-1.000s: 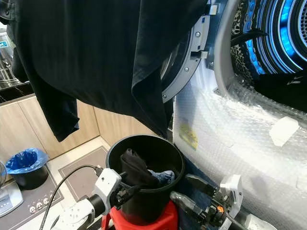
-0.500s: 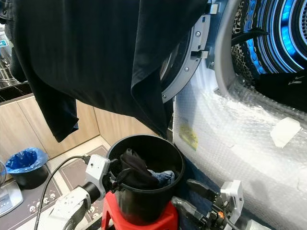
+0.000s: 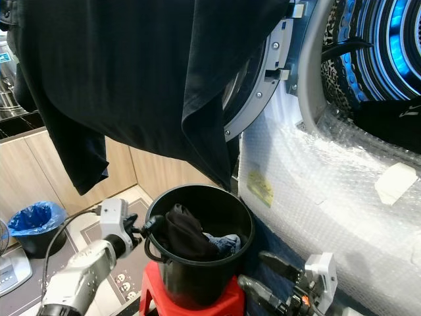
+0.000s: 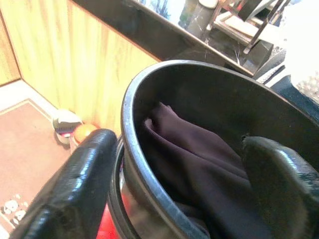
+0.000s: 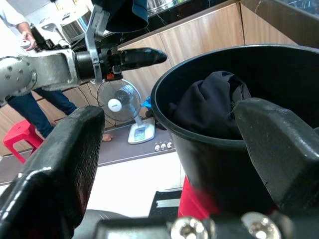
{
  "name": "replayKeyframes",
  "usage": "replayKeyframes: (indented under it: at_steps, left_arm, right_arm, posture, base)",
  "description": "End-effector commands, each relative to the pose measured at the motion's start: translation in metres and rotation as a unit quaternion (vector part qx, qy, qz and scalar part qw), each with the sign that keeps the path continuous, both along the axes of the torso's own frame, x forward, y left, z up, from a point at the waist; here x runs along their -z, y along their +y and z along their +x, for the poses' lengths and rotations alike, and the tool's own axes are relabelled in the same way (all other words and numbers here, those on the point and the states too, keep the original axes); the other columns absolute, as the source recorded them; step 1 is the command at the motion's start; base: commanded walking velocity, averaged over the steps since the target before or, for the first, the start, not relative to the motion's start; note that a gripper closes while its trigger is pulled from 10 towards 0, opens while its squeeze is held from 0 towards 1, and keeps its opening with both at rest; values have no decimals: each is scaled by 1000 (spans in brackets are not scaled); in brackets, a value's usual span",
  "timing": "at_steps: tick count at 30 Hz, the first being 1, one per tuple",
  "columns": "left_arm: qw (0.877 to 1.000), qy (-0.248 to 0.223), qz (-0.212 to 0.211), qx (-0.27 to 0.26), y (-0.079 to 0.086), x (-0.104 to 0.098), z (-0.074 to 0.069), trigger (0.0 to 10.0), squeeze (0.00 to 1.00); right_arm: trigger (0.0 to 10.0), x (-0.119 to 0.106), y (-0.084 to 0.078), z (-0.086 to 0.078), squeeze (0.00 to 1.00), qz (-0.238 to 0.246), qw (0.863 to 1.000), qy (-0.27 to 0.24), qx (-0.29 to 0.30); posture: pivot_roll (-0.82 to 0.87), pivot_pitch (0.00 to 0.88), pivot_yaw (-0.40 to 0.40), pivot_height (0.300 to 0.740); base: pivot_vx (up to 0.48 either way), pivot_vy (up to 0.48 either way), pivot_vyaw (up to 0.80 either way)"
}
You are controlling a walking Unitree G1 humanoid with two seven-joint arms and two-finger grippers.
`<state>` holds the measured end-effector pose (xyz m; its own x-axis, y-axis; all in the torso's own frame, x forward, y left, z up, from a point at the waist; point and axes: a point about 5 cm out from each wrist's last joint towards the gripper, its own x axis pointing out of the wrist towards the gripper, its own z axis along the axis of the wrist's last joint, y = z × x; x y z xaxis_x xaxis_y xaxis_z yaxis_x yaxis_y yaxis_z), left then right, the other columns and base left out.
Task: Clothes washing
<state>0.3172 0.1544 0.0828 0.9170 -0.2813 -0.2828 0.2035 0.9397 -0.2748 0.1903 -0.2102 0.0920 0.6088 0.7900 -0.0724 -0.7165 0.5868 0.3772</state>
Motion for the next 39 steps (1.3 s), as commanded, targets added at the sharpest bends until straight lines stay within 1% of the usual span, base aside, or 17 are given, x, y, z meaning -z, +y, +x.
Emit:
replayKeyframes:
  at_steps: [1, 2, 3, 4, 7, 9, 11, 13, 17, 20, 23, 26, 30, 32, 35, 37, 39]
  left_arm:
    - [1000, 18, -3, 9, -1, 1, 3, 10000, 129]
    - [1000, 21, 1, 12, -1, 0, 4, 10000, 129]
    - [1000, 21, 3, 17, -1, -3, 7, 10000, 0]
    - [1000, 21, 3, 17, -1, -3, 7, 10000, 0]
    - [999, 28, 2, 38, -3, -12, 14, 10000, 0]
    - [998, 47, 13, 50, -2, -13, 18, 10000, 0]
    - [997, 53, 18, 51, -1, -14, 19, 10000, 0]
    - [996, 63, 23, 65, 0, -14, 20, 10000, 0]
    - [991, 97, 36, 80, 4, -10, 19, 10000, 0]
    - [989, 113, 21, 92, 5, -11, 19, 10000, 0]
    - [988, 123, 16, 96, 8, -11, 19, 10000, 0]
    - [988, 121, 20, 97, 14, -15, 23, 10000, 0]
    - [987, 118, 24, 103, 17, -20, 25, 10000, 0]
    - [988, 99, 30, 115, 19, -35, 26, 10000, 0]
    - [988, 93, 26, 124, 19, -39, 25, 10000, 0]
    - [986, 92, 33, 132, 18, -40, 24, 10000, 0]
    - [981, 93, 58, 161, 16, -38, 20, 10000, 0]
  right_arm:
    - [10000, -8, -1, 0, 0, -5, 1000, -16, 2]
    - [10000, -8, -1, 0, 0, -5, 1000, -15, 3]
    - [10000, -8, -1, -1, 0, -4, 1000, -15, 5]
    - [10000, -8, -1, -1, 0, -4, 1000, -15, 5]
    - [10000, -8, 1, -3, 0, -3, 1000, -13, 7]
    - [10000, -8, 3, -5, 0, -1, 1000, -10, 9]
    - [10000, -9, 3, -6, 0, 0, 1000, -9, 10]
    - [10000, -8, 3, -9, 0, -1, 1000, -8, 11]
    - [10000, -9, 4, -13, 0, -1, 1000, -3, 14]
    - [10000, -10, 5, -16, 0, 0, 1000, -2, 16]
    - [10000, -10, 5, -18, 0, 1, 1000, 0, 21]
    - [10000, -11, 6, -21, 0, 1, 1000, 2, 25]
    - [10000, -11, 7, -24, 0, 3, 1000, 5, 29]
    - [10000, -12, 6, -29, 0, 4, 999, 10, 36]
    - [10000, -12, 6, -30, 0, 4, 999, 11, 38]
    - [10000, -11, 5, -31, 0, 4, 999, 12, 41]
    - [10000, -12, 5, -30, 0, 5, 999, 12, 44]
  posture:
    - [-86, 0, 2, 740]
    - [-86, 0, 2, 740]
    - [-88, 0, 3, 740]
    - [-88, 0, 3, 740]
    - [-91, 0, 5, 740]
    - [-97, 0, 8, 740]
    - [-100, 0, 9, 740]
    - [-103, 0, 10, 740]
    - [-113, 0, 14, 740]
    - [-119, 0, 19, 740]
    - [-127, 0, 23, 740]
    - [-136, 0, 26, 740]
    - [-141, 0, 28, 740]
    - [-150, 0, 35, 740]
    - [-151, 0, 36, 740]
    - [-152, 0, 38, 740]
    - [-149, 0, 39, 740]
  base:
    - [0, 0, 0]
    - [0, 0, 0]
    - [0, 0, 0]
    - [0, 0, 0]
    - [0, 0, 0]
    - [0, 0, 0]
    - [0, 0, 0]
    - [0, 0, 0]
    - [0, 0, 0]
    - [0, 0, 0]
    - [0, 0, 0]
    - [0, 0, 0]
    - [0, 0, 0]
    - [0, 0, 0]
    - [0, 0, 0]
    - [0, 0, 0]
    - [0, 0, 0]
